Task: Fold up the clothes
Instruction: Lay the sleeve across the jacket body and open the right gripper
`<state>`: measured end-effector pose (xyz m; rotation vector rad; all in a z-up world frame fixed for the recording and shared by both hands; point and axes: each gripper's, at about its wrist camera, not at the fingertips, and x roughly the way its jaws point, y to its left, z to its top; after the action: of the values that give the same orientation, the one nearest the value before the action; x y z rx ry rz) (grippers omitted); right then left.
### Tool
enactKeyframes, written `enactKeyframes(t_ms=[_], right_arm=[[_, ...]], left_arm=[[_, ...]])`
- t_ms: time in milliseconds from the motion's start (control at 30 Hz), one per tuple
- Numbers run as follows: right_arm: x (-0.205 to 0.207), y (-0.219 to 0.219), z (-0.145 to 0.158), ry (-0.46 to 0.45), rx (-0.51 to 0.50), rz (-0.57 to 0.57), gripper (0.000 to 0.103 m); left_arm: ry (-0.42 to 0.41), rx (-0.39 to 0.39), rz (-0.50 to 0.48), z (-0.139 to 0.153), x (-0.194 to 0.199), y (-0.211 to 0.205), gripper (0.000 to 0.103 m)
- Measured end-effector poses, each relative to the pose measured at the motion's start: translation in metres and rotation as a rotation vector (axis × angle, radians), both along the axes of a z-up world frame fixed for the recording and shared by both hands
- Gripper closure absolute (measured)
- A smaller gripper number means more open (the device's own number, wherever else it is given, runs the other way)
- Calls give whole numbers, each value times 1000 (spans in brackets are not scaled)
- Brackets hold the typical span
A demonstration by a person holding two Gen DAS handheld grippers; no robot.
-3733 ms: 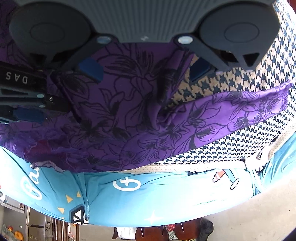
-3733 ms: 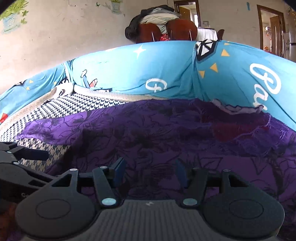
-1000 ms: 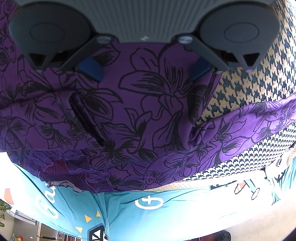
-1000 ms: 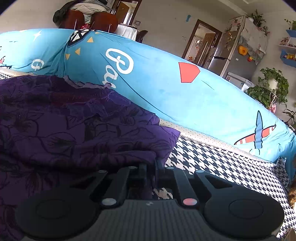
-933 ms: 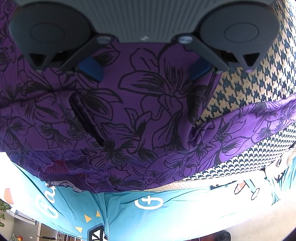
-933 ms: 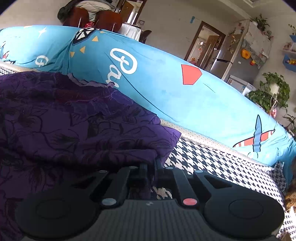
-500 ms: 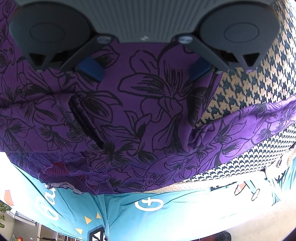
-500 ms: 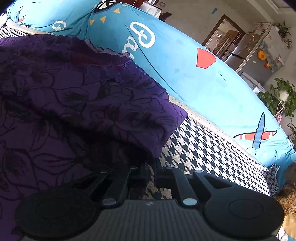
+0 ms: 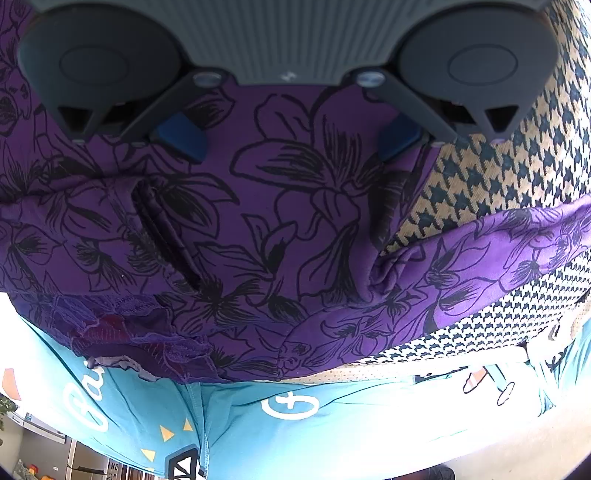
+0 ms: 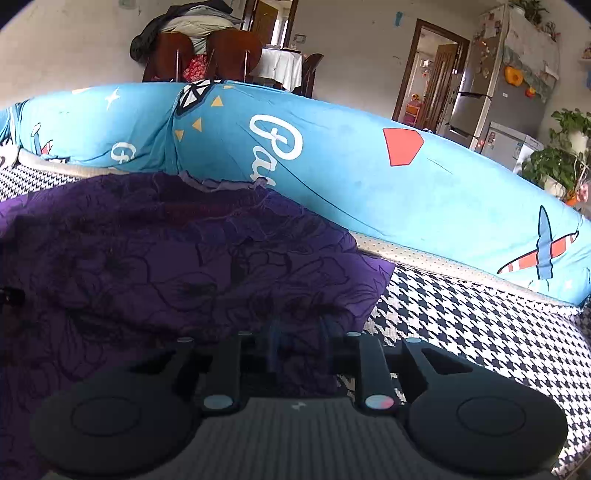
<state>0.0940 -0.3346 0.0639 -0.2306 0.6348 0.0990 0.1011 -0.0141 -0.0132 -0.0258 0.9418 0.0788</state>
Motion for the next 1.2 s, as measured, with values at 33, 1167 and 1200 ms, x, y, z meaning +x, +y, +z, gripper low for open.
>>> enactKeyframes(t_ms=[33,1167,1200], right_arm=[[2,0,0,-2,20,-12,79],[-32,67,-46,30,63,-97,63],[-36,72,-48,32,74,-83,62]], left_arm=[[1,1,1,0,0,0,0],[-12,-9,443,6,-1,134,0],[-15,-14,464,6,-2,141,0]])
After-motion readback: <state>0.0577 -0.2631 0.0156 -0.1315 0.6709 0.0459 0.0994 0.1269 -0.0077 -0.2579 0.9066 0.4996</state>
